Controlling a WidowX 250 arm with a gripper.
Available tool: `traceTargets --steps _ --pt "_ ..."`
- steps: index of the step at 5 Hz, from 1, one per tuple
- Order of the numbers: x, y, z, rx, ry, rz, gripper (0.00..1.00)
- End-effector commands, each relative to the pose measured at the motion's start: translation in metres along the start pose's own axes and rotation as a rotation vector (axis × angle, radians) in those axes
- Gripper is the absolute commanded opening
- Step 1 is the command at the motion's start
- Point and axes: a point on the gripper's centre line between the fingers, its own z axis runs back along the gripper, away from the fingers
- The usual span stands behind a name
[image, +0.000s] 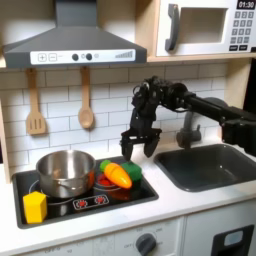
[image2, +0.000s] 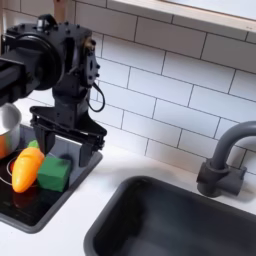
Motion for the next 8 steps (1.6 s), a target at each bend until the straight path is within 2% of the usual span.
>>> traceTargets --steps 1,2,5,6,7,8 --pt "0.004 0.003 -0.008 0.008 0.004 0.012 1.00" --pt "0.004 0.004 -0.017 0.002 0.022 0.008 1.00" --pt "0.001 0.006 -0.018 0.011 0.021 -0.014 1.00" --pt "-0.003 0.012 -0.016 0.028 0.034 -0.024 1.00" --pt "-0.009 0.019 -0.019 0.031 0.056 -0.010 1.00" --pt "-0.018 0.023 -0.031 0.039 0.093 -0.005 1.00"
